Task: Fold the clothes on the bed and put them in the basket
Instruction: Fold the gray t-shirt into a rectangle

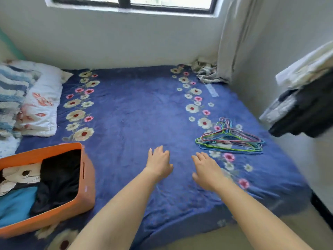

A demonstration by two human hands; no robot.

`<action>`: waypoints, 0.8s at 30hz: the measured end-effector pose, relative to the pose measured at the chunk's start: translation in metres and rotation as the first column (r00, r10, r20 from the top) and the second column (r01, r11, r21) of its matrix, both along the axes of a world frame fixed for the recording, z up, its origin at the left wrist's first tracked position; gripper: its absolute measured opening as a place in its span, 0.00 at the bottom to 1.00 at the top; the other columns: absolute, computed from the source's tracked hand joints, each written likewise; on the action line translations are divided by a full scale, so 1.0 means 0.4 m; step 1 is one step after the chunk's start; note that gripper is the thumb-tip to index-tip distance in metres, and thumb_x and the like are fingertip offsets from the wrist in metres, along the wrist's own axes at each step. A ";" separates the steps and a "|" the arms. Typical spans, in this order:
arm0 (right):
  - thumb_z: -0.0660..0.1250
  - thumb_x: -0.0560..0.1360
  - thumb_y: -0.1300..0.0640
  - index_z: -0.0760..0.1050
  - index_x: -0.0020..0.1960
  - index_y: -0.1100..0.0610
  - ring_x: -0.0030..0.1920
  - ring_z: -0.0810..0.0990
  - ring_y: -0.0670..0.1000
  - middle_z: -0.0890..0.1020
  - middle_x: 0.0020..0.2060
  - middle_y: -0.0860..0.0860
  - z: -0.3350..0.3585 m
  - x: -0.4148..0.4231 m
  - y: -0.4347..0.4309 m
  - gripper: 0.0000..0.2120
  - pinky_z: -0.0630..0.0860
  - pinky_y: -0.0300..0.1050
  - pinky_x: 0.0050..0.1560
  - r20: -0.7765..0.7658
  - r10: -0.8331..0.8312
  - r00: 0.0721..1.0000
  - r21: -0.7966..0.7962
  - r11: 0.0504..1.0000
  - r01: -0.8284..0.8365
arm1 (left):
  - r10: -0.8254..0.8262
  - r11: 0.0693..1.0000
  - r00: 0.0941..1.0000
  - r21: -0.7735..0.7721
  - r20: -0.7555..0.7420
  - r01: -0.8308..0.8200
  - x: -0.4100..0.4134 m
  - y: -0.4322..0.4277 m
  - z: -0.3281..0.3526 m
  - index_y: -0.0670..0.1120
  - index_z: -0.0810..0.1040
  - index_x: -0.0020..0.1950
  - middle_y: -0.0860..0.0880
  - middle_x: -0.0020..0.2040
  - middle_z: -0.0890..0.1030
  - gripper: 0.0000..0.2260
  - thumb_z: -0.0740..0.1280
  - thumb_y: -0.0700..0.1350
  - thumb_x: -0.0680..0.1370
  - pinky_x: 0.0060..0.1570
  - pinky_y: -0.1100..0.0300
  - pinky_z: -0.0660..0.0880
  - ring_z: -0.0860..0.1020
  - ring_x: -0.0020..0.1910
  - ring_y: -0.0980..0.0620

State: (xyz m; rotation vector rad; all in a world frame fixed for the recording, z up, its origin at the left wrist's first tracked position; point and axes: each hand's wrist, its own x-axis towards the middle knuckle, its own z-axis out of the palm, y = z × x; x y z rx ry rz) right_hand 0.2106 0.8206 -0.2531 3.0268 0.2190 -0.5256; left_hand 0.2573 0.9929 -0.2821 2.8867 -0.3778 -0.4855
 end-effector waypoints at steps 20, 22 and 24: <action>0.61 0.77 0.49 0.60 0.73 0.57 0.72 0.61 0.58 0.65 0.71 0.54 0.382 0.122 -1.137 0.27 0.64 0.54 0.68 0.271 -0.465 0.843 -0.047 0.868 0.494 | -0.451 0.873 0.847 -0.055 0.282 0.484 0.314 -1.164 0.360 0.46 0.71 0.68 0.43 0.75 0.61 0.21 0.64 0.54 0.78 0.73 0.43 0.54 0.58 0.75 0.44; 0.60 0.78 0.50 0.59 0.74 0.57 0.73 0.59 0.58 0.64 0.73 0.55 0.430 0.163 -1.236 0.27 0.63 0.55 0.70 0.284 -0.493 0.822 -0.032 0.852 0.522 | -0.449 0.868 0.840 -0.073 0.305 0.491 0.371 -1.265 0.400 0.47 0.73 0.67 0.43 0.73 0.64 0.20 0.64 0.54 0.77 0.71 0.46 0.57 0.61 0.73 0.44; 0.60 0.79 0.51 0.59 0.75 0.57 0.73 0.59 0.57 0.63 0.73 0.55 0.481 0.207 -1.354 0.27 0.62 0.55 0.71 0.326 -0.516 0.792 -0.010 0.836 0.549 | -0.436 0.859 0.830 -0.113 0.347 0.498 0.431 -1.387 0.451 0.48 0.74 0.65 0.45 0.70 0.68 0.19 0.64 0.53 0.76 0.67 0.49 0.60 0.64 0.70 0.44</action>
